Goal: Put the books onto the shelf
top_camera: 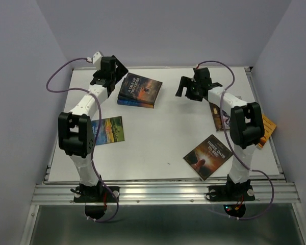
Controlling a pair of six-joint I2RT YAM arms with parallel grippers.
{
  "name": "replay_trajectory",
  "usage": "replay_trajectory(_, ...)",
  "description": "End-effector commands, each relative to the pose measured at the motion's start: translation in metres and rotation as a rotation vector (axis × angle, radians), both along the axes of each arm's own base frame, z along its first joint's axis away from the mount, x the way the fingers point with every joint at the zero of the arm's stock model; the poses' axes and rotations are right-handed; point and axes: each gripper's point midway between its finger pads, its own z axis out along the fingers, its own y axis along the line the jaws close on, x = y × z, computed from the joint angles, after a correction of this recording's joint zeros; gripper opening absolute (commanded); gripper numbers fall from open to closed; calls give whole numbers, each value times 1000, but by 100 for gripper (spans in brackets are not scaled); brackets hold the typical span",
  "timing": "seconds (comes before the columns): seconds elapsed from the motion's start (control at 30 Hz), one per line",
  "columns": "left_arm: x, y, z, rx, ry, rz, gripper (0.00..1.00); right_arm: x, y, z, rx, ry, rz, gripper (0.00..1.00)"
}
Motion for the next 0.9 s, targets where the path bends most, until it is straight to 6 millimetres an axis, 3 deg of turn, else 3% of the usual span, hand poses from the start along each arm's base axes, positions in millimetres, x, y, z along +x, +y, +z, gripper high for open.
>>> replay_trajectory(0.0, 18, 14, 1, 136, 28, -131, 99, 37, 5, -6, -125, -44, 44, 100)
replay_trajectory(0.17, 36, 16, -7, 202, 44, -228, 99, 72, 24, -24, -181, -76, 115, 100)
replay_trajectory(0.2, 43, 16, -12, 188, 49, -245, 99, 77, 24, -39, -192, -60, 116, 100)
replay_trajectory(0.23, 44, 15, -17, 190, 64, -260, 99, 88, 26, -30, -191, -91, 112, 100)
replay_trajectory(0.3, 52, 13, -25, 195, 77, -282, 99, 93, 35, -43, -201, -91, 140, 100)
replay_trajectory(0.37, 56, 13, -33, 200, 93, -294, 99, 103, 47, -36, -187, -123, 160, 100)
replay_trajectory(0.43, 62, 8, -42, 193, 110, -325, 99, 105, 62, -44, -188, -131, 195, 100)
replay_trajectory(0.47, 63, 7, -49, 190, 129, -333, 99, 109, 71, -38, -188, -156, 214, 100)
replay_trajectory(0.63, 66, 9, -57, 158, 131, -326, 99, 114, 93, -45, -188, -176, 241, 100)
replay_trajectory(0.87, 67, 3, -67, 146, 130, -381, 99, 117, 108, -53, -213, -191, 235, 100)
